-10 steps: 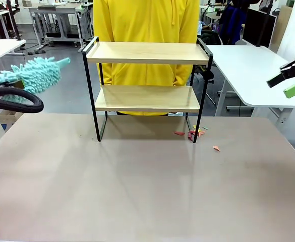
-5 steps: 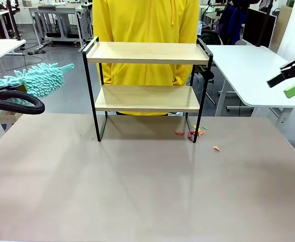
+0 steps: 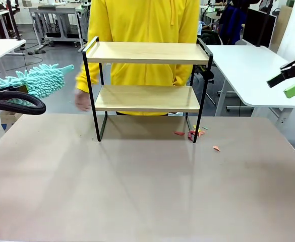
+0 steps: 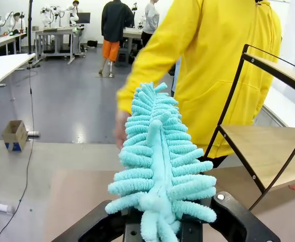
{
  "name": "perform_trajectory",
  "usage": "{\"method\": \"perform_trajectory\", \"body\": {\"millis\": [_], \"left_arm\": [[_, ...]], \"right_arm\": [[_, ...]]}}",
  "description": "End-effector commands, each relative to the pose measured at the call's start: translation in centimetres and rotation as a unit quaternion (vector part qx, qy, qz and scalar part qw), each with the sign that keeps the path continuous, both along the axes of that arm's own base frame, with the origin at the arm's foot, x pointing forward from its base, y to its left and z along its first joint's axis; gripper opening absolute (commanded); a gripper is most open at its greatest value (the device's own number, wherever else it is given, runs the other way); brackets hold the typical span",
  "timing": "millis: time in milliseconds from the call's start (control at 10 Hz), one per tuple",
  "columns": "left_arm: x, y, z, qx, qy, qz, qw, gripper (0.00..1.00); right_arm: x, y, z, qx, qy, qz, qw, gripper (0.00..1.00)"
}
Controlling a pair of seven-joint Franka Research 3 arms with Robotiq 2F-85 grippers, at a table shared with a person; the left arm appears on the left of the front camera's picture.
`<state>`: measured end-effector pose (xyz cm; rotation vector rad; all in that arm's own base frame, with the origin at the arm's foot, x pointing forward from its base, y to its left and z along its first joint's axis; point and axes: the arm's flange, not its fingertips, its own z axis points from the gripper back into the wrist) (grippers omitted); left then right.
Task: Clean the shelf.
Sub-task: Hand the Duster back to the human.
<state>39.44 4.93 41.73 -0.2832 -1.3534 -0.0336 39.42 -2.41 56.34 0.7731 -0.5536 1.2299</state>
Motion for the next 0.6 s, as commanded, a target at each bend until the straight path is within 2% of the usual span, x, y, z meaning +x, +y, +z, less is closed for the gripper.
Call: {"method": "perform_trajectory", "body": {"millis": [0,500], "left_arm": [[0.04,0.14,0.09,0.006,-0.004,0.001,1.0,0.18],[0.04,0.14,0.09,0.006,-0.004,0.001,1.0,0.18]], "right_arm": [[-0.14,0.0,0.2,0.0,-0.001,0.003,1.0,1.0],[-0.14,0.0,0.2,0.0,-0.001,0.003,1.0,1.0]]}}
